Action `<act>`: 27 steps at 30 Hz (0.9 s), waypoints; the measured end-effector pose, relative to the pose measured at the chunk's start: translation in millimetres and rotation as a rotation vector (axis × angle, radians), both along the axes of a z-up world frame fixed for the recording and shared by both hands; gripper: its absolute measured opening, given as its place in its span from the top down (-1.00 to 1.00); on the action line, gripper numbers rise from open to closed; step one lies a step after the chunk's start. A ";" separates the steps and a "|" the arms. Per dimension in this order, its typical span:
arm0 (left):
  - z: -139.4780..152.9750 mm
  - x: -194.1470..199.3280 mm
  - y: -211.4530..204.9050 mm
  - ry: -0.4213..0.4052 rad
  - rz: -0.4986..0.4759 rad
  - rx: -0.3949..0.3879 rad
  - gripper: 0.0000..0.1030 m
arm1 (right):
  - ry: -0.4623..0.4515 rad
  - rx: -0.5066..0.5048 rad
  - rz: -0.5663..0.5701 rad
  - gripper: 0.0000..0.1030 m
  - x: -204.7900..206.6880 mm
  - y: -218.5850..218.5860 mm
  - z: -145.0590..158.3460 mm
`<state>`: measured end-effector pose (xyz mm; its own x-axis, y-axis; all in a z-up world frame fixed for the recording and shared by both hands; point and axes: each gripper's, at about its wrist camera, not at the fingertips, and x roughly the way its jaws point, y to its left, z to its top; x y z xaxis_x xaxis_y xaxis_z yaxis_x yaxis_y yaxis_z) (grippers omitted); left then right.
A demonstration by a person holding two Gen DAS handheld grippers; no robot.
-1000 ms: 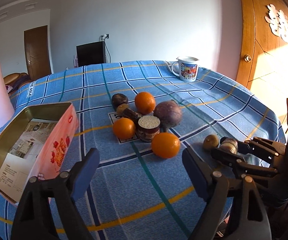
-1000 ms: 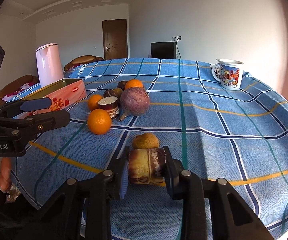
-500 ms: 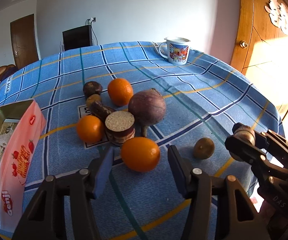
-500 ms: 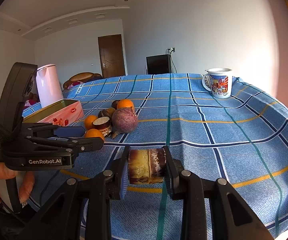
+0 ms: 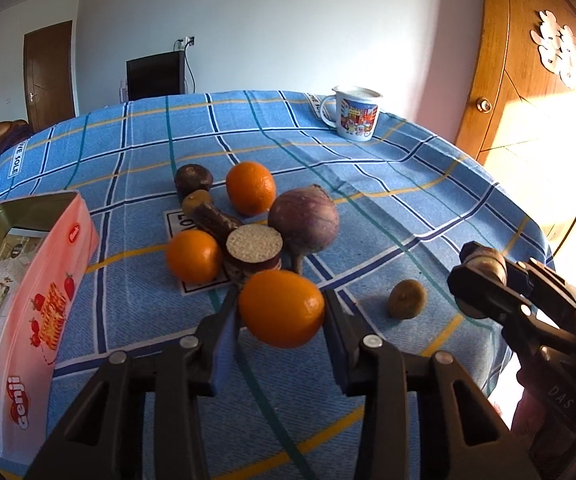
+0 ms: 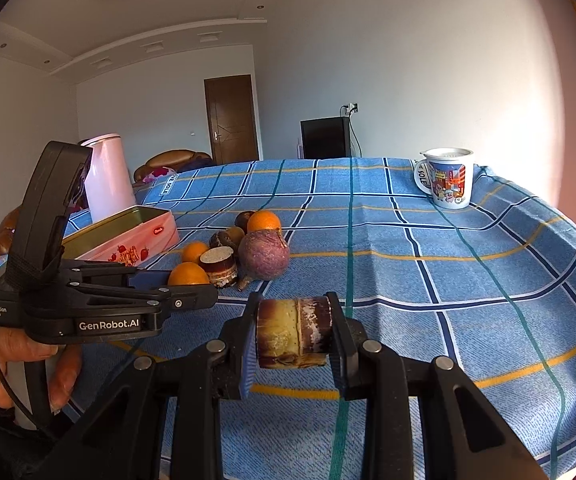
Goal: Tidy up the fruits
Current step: 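Grasp an orange with the left tool while the right tool holds the cake roll, then carry orange and cake roll into the pink tin and open both tools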
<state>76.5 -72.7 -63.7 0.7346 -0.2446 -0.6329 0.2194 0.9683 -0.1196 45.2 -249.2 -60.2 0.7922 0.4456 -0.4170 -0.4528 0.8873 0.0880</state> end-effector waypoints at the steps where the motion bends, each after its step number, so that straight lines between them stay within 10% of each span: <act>1: 2.3 -2.9 3.1 -0.015 0.005 0.003 0.19 | -0.003 0.000 0.006 0.39 0.4 2.7 1.9; 27: 31.5 -38.3 118.2 -0.185 0.261 -0.033 0.19 | -0.054 -0.009 0.261 0.39 27.5 123.7 48.4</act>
<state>38.2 45.5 -32.2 0.8770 -0.0512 -0.4777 -0.0149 0.9909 -0.1336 72.8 -125.5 -11.8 0.6722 0.6343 -0.3819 -0.6703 0.7404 0.0499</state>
